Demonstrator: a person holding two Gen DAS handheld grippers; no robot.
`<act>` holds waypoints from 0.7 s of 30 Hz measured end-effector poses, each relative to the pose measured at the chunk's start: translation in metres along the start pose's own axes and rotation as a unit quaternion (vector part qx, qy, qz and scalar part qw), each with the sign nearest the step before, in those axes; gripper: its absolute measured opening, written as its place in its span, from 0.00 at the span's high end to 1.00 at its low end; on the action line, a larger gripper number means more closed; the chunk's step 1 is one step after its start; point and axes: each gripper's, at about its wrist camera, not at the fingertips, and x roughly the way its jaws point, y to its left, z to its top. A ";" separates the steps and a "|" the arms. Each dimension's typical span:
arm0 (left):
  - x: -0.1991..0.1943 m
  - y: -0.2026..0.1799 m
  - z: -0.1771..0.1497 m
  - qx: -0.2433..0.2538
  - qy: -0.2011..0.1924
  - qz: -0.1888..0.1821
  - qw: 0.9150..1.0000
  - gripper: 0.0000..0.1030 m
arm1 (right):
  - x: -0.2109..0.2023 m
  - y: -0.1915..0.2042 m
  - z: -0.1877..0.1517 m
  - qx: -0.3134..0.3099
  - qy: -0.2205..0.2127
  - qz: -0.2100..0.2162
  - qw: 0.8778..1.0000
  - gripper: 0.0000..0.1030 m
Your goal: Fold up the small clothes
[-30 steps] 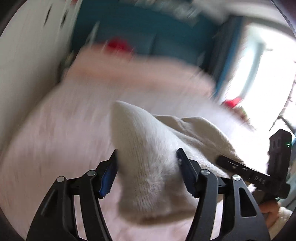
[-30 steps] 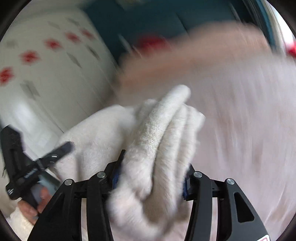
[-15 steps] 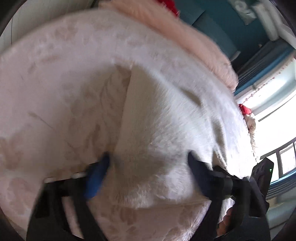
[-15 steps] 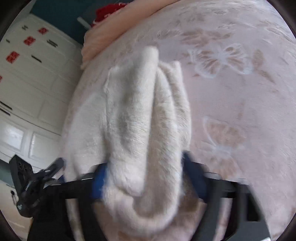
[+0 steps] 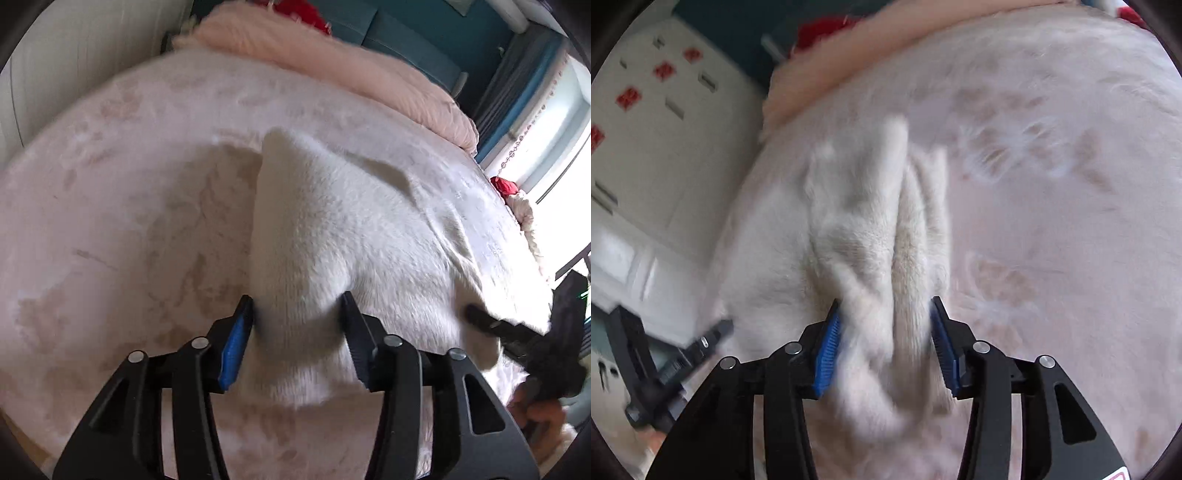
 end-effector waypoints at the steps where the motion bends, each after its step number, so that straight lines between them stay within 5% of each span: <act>1: -0.006 -0.004 0.002 0.006 -0.001 0.011 1.000 0.54 | -0.011 0.005 0.001 -0.007 -0.014 -0.008 1.000 0.57; 2: -0.016 -0.010 0.003 0.016 -0.008 0.021 1.000 0.54 | -0.029 0.017 0.003 -0.024 -0.040 -0.010 0.999 0.58; 4: -0.033 -0.026 0.008 0.039 -0.028 0.043 0.998 0.54 | -0.046 0.039 0.005 -0.066 -0.055 -0.003 0.996 0.85; 5: -0.036 -0.035 0.010 0.053 -0.027 0.057 0.997 0.54 | -0.044 0.052 0.007 -0.091 -0.050 -0.012 0.994 0.90; 9: -0.003 -0.046 0.008 0.072 0.035 0.092 0.993 0.55 | 0.025 0.047 -0.006 -0.113 0.056 -0.053 0.991 1.00; 11: 0.022 -0.041 -0.001 0.066 0.074 0.116 0.988 0.54 | 0.041 0.035 -0.017 -0.097 0.070 -0.048 0.992 1.00; 18: 0.019 -0.040 -0.001 0.059 0.070 0.124 0.988 0.54 | 0.000 0.077 0.008 -0.137 0.008 -0.059 0.989 1.00; 20: 0.018 -0.042 -0.001 0.060 0.070 0.125 0.988 0.53 | 0.007 0.071 0.018 -0.122 0.001 -0.077 0.990 0.84; 21: 0.019 -0.042 0.000 0.061 0.071 0.126 0.988 0.53 | 0.012 0.066 0.023 -0.110 0.007 -0.084 0.990 0.67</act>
